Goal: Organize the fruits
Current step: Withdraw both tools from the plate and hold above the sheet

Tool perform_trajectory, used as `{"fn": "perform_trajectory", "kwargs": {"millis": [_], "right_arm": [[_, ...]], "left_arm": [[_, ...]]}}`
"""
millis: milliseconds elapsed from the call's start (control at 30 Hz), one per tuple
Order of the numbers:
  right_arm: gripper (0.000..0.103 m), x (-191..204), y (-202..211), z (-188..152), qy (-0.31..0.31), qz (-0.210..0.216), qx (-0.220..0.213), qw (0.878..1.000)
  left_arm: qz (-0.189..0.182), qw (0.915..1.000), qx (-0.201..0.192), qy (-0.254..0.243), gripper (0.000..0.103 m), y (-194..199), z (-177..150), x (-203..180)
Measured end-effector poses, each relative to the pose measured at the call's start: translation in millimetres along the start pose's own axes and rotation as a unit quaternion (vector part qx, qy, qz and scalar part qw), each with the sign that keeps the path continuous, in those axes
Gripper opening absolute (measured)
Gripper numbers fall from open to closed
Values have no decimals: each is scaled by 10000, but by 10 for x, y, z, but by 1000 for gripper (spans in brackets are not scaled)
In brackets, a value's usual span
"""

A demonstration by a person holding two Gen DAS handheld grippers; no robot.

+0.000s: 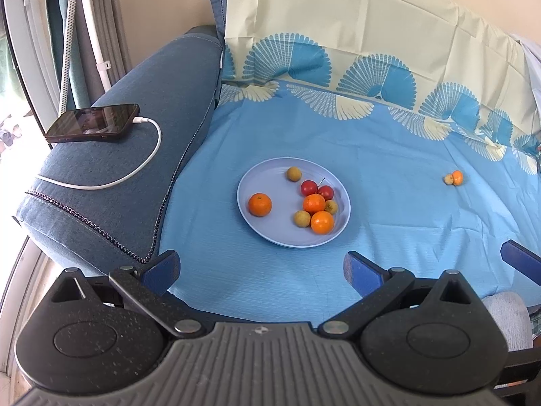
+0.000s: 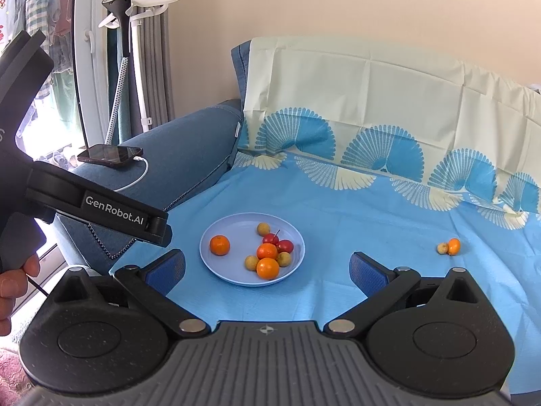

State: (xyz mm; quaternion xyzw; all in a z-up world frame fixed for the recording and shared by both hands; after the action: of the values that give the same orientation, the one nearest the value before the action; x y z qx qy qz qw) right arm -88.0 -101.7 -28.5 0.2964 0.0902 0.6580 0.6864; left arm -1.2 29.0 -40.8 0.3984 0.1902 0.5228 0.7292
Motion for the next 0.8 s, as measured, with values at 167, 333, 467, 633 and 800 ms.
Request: {"fn": "perform_trajectory", "kwargs": {"millis": [167, 333, 467, 633, 800], "right_arm": [[102, -6, -13, -15, -5, 2, 36, 10000], [102, -16, -45, -31, -32, -16, 108, 9999], [102, -26, -58, -41, -53, -33, 125, 9999], [102, -24, -81, -58, -62, -45, 167, 9998], [102, -37, -120, -77, -94, -59, 227, 9997]], "left_arm": [[-4, 10000, 15, 3, 103, -10, -5, 2], [-11, 10000, 49, 16, 103, -47, -9, 7], [-17, 10000, 53, 15, 103, -61, -7, 14], [-28, 10000, 85, 21, 103, -90, -10, 23], [-35, 9999, 131, 23, 103, -150, -5, 34]]}}
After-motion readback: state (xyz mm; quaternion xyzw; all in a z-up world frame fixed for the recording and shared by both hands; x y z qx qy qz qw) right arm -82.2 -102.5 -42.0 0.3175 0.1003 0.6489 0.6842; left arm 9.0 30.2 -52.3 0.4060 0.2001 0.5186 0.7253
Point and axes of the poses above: each gripper's, at about its wrist camera, not at the fingertips, and y roughly against the way its jaws point, x to its left, z to its top, the point moved 9 cm from there along -y, roughly the way its jaws point, and after that the axes turned 12 degrees about -y, right-handed, at the moved point
